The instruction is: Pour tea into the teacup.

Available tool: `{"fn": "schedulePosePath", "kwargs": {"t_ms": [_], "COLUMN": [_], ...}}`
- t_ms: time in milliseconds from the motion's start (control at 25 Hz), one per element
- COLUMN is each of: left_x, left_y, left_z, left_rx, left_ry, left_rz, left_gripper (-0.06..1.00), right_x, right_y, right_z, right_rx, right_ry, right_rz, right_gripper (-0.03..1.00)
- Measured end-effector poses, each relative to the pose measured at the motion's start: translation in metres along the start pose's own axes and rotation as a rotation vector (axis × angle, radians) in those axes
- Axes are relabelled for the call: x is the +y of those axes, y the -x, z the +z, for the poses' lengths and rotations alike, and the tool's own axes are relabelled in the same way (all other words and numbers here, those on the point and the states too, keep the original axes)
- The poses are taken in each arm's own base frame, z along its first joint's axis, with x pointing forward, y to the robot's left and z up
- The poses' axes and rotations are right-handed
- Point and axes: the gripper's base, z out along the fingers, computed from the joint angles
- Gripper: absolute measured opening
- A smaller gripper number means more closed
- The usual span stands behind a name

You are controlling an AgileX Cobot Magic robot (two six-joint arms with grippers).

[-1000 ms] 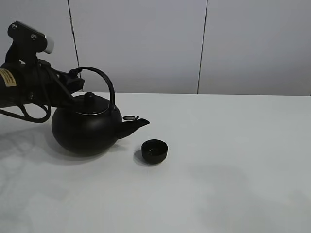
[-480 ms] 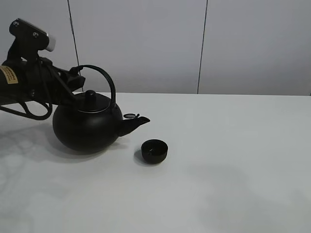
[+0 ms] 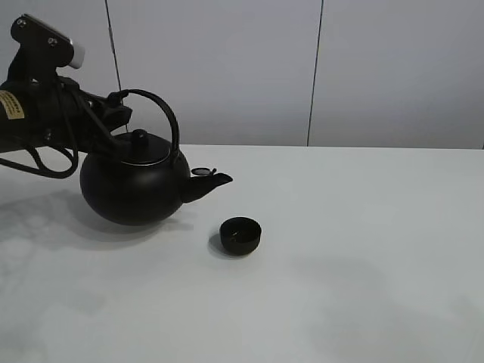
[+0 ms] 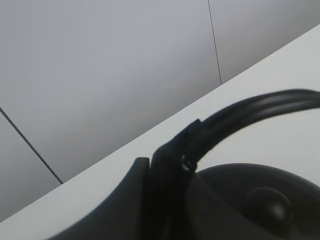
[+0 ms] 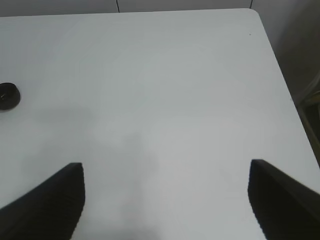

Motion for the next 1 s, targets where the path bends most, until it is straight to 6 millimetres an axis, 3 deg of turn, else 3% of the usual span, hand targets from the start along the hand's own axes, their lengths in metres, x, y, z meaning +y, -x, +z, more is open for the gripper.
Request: {"fn": "schedulePosePath", "kwargs": {"t_ms": [1000], "left_x": [-0.0047], "left_y": [0.0005], "left_z": [0.0004], "left_rx": [0.006], "left_ry": [-0.059], "left_rz": [0.074], "left_gripper": [0.1], "right_x": [0.0], "right_y": [0.0], "right_z": [0.0], "right_rx": [0.0], "right_ry": [0.0], "right_rz": [0.0], "right_gripper": [0.61]}}
